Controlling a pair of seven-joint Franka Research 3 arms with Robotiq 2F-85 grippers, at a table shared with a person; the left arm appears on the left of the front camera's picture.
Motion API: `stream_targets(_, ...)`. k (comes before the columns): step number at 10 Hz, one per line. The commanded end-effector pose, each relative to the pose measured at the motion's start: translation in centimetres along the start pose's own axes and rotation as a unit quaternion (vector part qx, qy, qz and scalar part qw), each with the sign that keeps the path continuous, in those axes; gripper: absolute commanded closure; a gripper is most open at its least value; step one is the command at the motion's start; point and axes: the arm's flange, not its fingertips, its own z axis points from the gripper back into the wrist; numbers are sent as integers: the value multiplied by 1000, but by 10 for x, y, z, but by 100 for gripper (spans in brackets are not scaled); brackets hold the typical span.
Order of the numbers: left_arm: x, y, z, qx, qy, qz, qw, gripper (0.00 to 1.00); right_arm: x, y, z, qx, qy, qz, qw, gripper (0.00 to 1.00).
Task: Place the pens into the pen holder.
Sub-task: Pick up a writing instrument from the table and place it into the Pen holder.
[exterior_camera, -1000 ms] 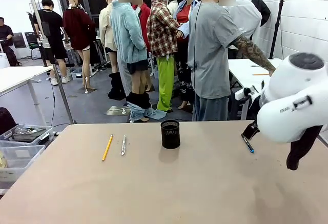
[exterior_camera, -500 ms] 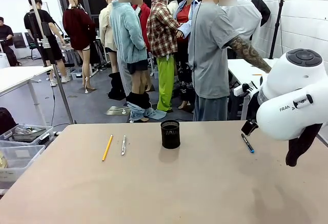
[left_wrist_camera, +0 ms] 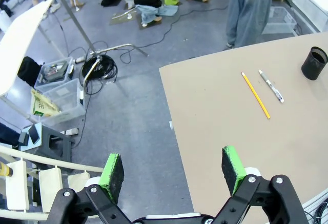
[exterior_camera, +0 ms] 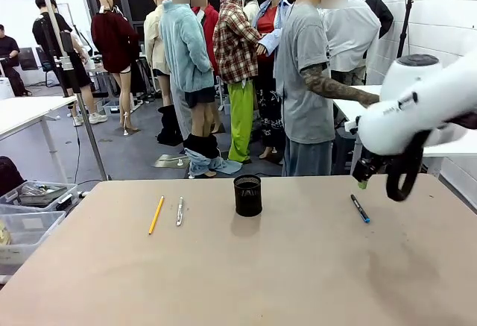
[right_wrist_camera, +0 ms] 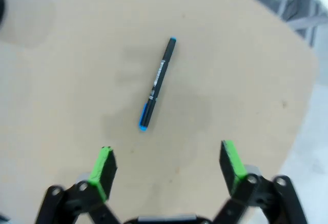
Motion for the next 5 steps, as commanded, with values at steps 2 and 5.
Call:
stream_targets(2, 2, 1, -1, 4, -4, 7, 1000, 0, 63, -12, -36, 19, 81, -13, 996, 0)
stream_targets(5, 2, 1, -1, 4, -4, 7, 1000, 0, 74, -12, -77, 22, 130, -36, 991, 0)
